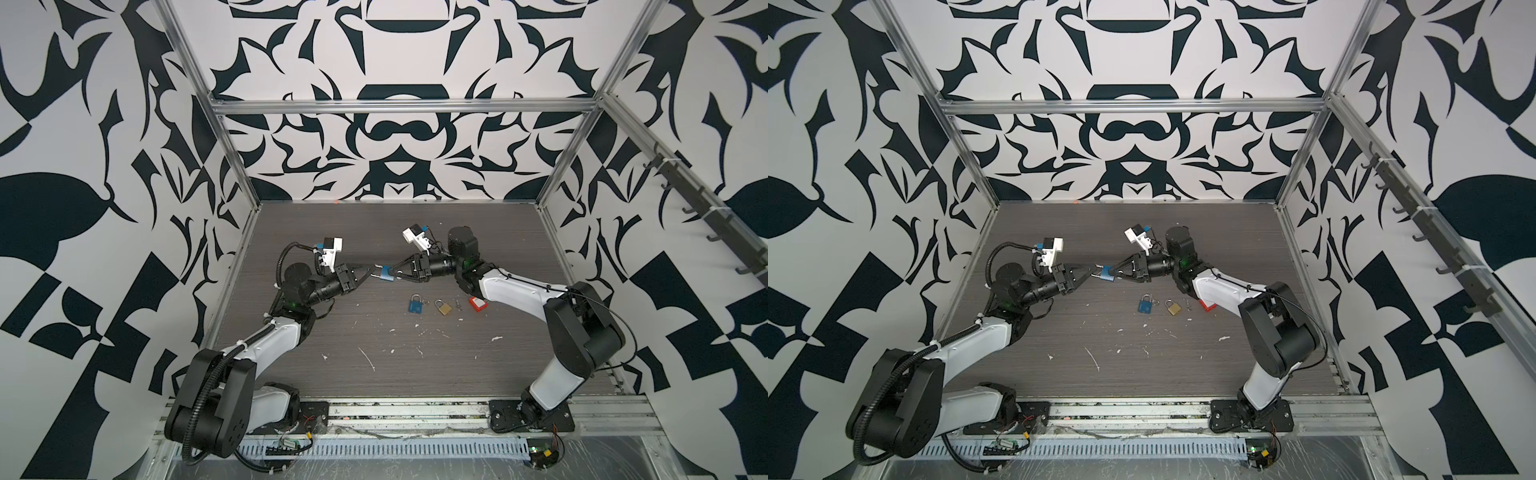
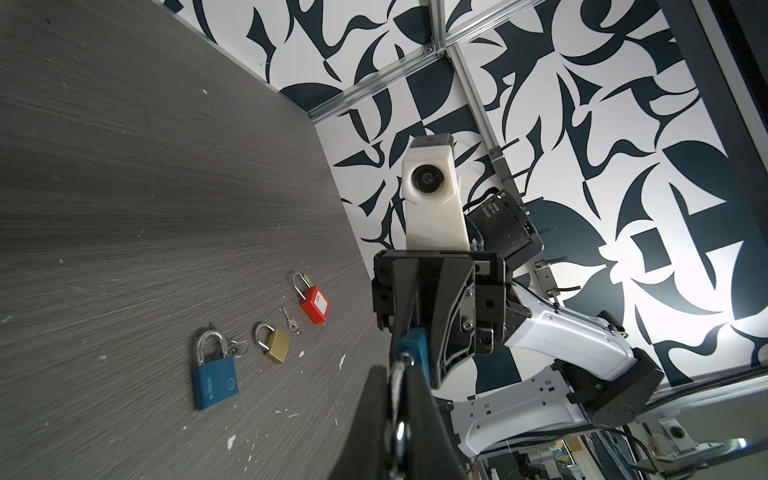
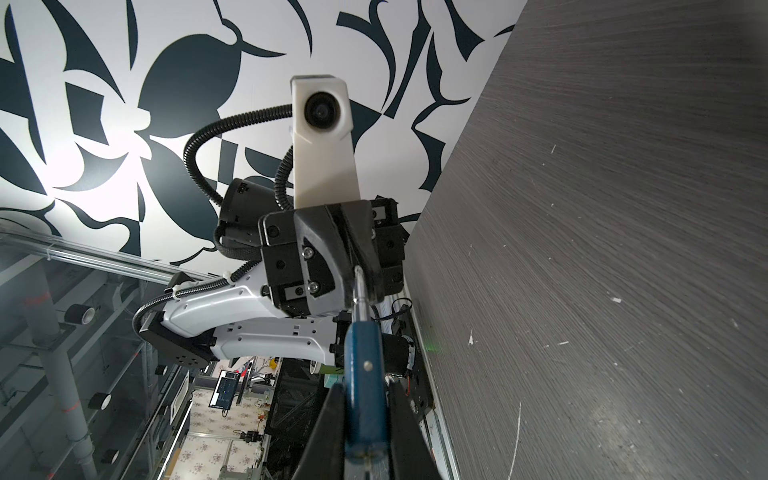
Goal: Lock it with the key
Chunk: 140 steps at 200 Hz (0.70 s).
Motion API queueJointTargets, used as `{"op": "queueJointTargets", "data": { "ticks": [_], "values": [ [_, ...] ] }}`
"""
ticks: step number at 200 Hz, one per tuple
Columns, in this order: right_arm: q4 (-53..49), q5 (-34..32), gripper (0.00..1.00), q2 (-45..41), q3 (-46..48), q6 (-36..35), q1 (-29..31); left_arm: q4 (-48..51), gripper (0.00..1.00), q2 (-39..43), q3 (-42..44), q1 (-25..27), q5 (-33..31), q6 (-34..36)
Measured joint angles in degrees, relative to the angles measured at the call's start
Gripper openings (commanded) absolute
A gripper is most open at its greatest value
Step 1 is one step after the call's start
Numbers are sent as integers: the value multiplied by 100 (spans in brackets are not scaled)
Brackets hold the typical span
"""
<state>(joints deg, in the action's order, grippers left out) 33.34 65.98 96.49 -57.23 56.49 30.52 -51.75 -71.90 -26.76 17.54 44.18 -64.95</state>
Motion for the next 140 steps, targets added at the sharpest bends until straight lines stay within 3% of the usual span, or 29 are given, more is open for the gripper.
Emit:
{"op": "queueJointTargets", "data": {
  "ticks": [93,140],
  "values": [
    [177,-70,0,387,-302,28,-7,-348,0,-264,13,140,-579,-149],
    [876,55,0,796,-575,498,-4,-507,0,-275,15,210,-997,-214]
  ]
}}
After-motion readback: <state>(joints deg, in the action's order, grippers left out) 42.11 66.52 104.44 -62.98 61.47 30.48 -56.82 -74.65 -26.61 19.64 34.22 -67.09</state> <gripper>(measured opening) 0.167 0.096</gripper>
